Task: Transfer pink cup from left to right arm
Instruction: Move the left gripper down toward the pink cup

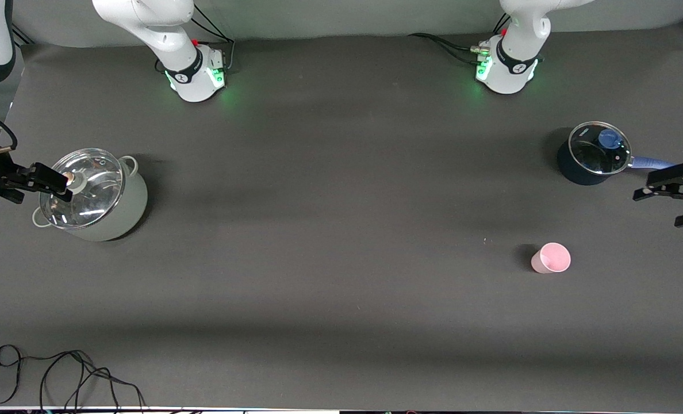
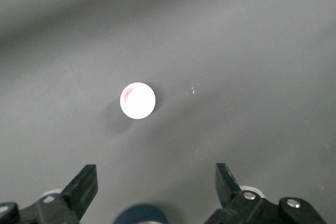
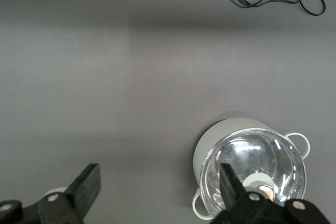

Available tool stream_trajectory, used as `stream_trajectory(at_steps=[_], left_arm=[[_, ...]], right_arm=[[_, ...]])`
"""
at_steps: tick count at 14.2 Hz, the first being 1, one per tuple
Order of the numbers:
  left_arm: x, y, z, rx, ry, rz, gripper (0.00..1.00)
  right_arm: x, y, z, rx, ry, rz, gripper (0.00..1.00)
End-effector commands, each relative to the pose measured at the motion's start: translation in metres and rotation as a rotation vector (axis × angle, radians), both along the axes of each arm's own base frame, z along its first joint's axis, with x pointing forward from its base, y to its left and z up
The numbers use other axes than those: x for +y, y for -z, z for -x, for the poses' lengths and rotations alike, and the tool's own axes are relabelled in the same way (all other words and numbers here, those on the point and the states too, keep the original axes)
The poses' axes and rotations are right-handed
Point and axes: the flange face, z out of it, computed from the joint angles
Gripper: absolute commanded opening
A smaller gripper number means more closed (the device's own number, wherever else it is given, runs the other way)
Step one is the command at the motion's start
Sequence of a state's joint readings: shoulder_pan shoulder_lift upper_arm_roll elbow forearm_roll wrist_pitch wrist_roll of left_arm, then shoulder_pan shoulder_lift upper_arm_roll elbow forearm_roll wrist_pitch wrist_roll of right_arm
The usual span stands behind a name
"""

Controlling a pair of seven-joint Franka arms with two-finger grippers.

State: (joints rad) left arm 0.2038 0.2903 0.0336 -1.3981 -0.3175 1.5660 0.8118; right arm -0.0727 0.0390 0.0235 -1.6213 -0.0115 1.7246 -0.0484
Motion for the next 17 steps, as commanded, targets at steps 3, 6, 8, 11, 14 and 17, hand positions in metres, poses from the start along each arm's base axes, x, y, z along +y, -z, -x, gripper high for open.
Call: stream_trajectory(at_steps=[3, 6, 8, 11, 14, 17], left_arm=[[0.073, 0.061, -0.011, -0.107, 0.162, 0.200, 1.00], [0.107, 0.113, -0.011, -0.149, 0.266, 0.272, 1.00], [0.142, 0.164, -0.006, -0.241, 0.342, 0.380, 1.00], [0.180, 0.231, 0.021, -0.401, 0.431, 0.532, 1.00], [0.196, 0.282, 0.031, -0.511, 0.483, 0.593, 1.00], [0.190, 0.334, 0.039, -0.626, 0.502, 0.664, 0.99]], right_arm=[[0.003, -0.004, -0.001, 0.003, 0.018, -0.001, 1.00], [0.002, -0.004, -0.001, 0.003, 0.019, -0.001, 1.00], [0.003, -0.004, -0.001, 0.003, 0.018, -0.001, 1.00], [0.002, -0.004, -0.001, 0.003, 0.019, -0.001, 1.00], [0.000, -0.004, -0.001, 0.003, 0.021, -0.001, 1.00], [0.001, -0.004, -0.001, 0.003, 0.021, -0.001, 1.00]])
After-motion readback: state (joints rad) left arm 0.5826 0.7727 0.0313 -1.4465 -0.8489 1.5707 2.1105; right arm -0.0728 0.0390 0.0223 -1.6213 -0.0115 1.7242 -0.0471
